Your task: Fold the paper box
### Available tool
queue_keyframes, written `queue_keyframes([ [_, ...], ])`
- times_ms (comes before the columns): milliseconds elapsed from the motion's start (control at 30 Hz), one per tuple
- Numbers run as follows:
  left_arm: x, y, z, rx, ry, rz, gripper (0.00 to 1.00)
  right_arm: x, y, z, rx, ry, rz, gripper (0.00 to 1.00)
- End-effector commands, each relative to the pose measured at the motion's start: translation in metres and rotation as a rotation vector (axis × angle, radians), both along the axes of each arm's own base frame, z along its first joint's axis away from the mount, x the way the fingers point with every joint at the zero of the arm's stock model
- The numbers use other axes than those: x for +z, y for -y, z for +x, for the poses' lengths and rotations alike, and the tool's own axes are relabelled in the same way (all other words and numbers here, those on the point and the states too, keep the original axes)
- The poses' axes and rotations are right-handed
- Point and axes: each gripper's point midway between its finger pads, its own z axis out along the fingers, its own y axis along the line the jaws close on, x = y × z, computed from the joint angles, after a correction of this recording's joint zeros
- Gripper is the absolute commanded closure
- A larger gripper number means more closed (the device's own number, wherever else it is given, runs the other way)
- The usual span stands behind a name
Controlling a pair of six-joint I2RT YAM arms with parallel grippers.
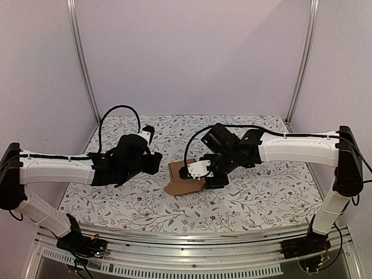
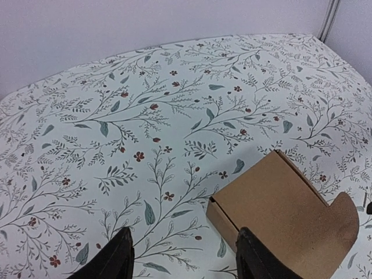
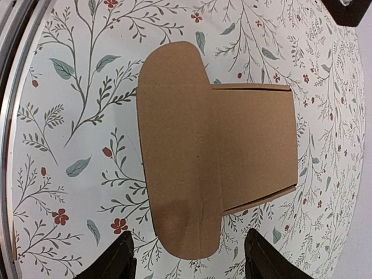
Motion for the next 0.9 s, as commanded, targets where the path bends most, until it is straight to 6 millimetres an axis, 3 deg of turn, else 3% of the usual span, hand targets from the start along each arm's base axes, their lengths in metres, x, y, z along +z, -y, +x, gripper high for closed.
queue_keyframes([
  [0, 0.023, -0.005, 0.005, 0.017, 0.025, -0.085, 0.4, 0.005, -0.003, -0.01, 0.007, -0.063, 0.0, 0.37],
  [133, 0.013, -0.009, 0.0, 0.016, -0.038, -0.129, 0.4, 0.027, -0.006, 0.001, -0.048, -0.071, 0.066, 0.37],
  [233, -0.004, 0.007, -0.006, -0.032, -0.129, -0.195, 0.39, 0.051, -0.008, 0.027, -0.16, -0.144, 0.173, 0.37],
  [300, -0.016, 0.018, -0.007, -0.053, -0.182, -0.225, 0.39, 0.054, -0.006, 0.043, -0.216, -0.203, 0.215, 0.37],
  [367, -0.026, 0.022, -0.006, -0.038, -0.222, -0.227, 0.38, 0.046, -0.005, 0.047, -0.22, -0.23, 0.204, 0.36],
  [467, -0.045, 0.009, -0.006, 0.036, -0.27, -0.179, 0.38, 0.029, -0.005, 0.035, -0.145, -0.182, 0.129, 0.36],
  [700, -0.047, -0.04, -0.007, 0.19, -0.246, -0.203, 0.38, -0.024, -0.012, -0.008, -0.002, 0.103, -0.064, 0.35],
  [867, -0.038, -0.067, -0.015, 0.24, -0.205, -0.227, 0.38, -0.023, -0.024, 0.001, -0.069, 0.456, -0.049, 0.36],
])
